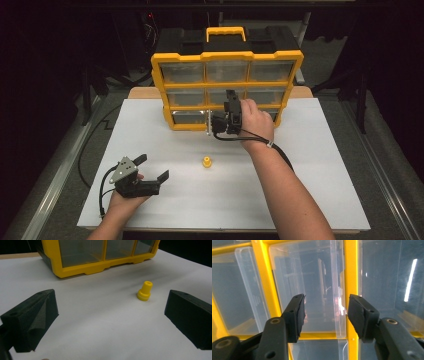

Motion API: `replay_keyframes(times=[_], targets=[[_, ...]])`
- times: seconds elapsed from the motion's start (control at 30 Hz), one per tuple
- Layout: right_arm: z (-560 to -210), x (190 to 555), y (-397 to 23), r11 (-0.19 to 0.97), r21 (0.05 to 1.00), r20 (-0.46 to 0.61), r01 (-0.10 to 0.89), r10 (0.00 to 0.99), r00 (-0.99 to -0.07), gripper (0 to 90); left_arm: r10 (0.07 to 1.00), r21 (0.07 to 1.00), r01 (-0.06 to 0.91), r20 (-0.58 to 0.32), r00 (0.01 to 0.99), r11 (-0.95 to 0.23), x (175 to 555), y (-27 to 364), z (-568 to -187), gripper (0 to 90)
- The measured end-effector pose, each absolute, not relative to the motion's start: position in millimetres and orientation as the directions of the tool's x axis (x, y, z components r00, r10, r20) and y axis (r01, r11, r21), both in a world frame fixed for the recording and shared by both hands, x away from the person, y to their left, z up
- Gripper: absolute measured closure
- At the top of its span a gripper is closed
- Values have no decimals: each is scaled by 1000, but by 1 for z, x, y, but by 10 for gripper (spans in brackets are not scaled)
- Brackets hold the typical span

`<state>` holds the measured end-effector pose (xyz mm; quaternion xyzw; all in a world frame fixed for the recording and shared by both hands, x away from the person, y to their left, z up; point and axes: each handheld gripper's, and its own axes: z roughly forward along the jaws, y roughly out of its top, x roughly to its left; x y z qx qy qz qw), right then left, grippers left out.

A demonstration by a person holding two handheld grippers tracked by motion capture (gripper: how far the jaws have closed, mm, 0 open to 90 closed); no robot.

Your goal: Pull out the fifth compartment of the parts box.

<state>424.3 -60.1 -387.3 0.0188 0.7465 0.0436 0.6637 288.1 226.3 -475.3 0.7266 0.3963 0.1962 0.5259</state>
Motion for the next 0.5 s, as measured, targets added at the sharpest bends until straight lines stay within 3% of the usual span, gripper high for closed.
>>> replay_keyframes(times=[0.5], targets=[[-381,433,-50,998,57,-994,-22,55,-94,650,781,920,367,-130,612,-135,288,226,-475,1]])
